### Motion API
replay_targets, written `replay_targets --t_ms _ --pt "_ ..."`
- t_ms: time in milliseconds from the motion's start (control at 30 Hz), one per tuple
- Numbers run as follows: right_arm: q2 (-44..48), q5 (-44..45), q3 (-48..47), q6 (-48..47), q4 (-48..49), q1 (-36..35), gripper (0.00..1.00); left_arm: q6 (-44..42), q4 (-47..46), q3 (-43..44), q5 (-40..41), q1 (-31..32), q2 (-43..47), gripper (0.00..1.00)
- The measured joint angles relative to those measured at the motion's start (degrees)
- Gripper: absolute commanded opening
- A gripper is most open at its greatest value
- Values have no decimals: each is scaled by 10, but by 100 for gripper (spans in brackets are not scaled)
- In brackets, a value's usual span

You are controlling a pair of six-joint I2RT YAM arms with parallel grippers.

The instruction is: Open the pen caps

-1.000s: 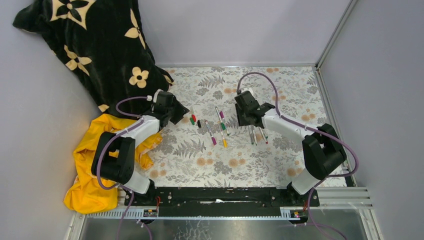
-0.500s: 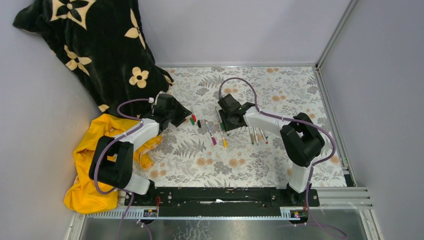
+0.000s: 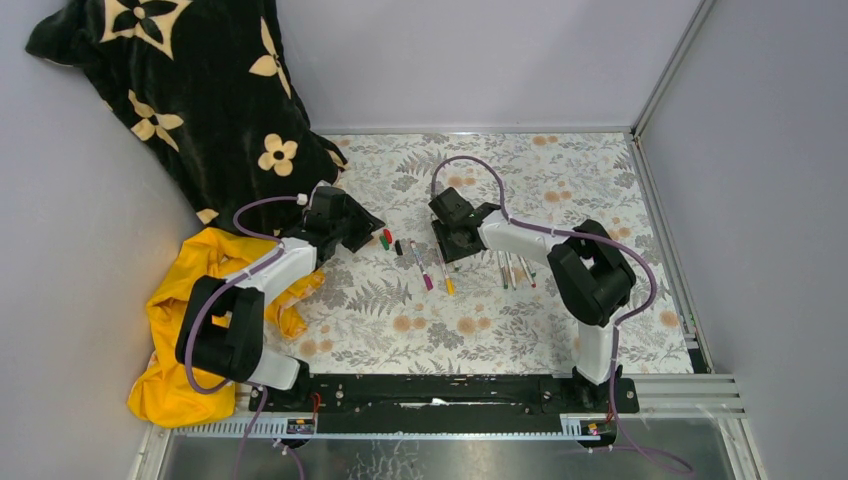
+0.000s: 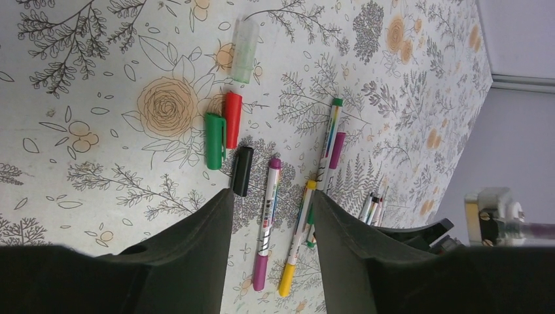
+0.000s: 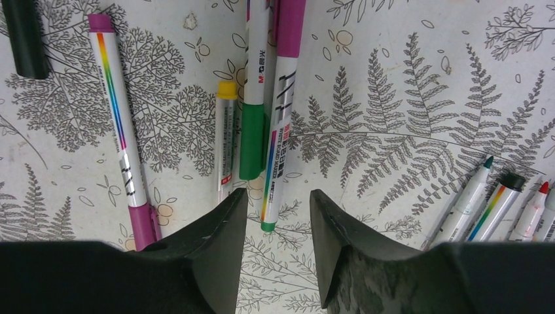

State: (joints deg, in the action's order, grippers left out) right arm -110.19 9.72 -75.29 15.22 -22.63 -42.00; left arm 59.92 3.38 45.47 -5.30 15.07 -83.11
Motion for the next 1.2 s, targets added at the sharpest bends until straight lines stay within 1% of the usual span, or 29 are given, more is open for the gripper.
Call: replay_targets --t_ms 233,667,733,833,967,1200 --pt "-23 1 -3 0 -6 0 47 4 -3 -2 -6 0 6 55" --pt "-31 9 -7 -1 -7 0 45 9 -13 -7 -9 0 9 54" --pt "-33 8 -10 -2 -6 0 40 9 -14 -8 -9 0 9 55" --pt "-38 -1 -14 -3 -1 0 22 9 -18 -9 -9 0 9 55" --pt "-42 -12 -17 -6 9 0 0 9 -25 -10 -9 0 9 55" --pt "-30 -13 7 -5 40 1 0 9 -36 -15 -14 0 9 56"
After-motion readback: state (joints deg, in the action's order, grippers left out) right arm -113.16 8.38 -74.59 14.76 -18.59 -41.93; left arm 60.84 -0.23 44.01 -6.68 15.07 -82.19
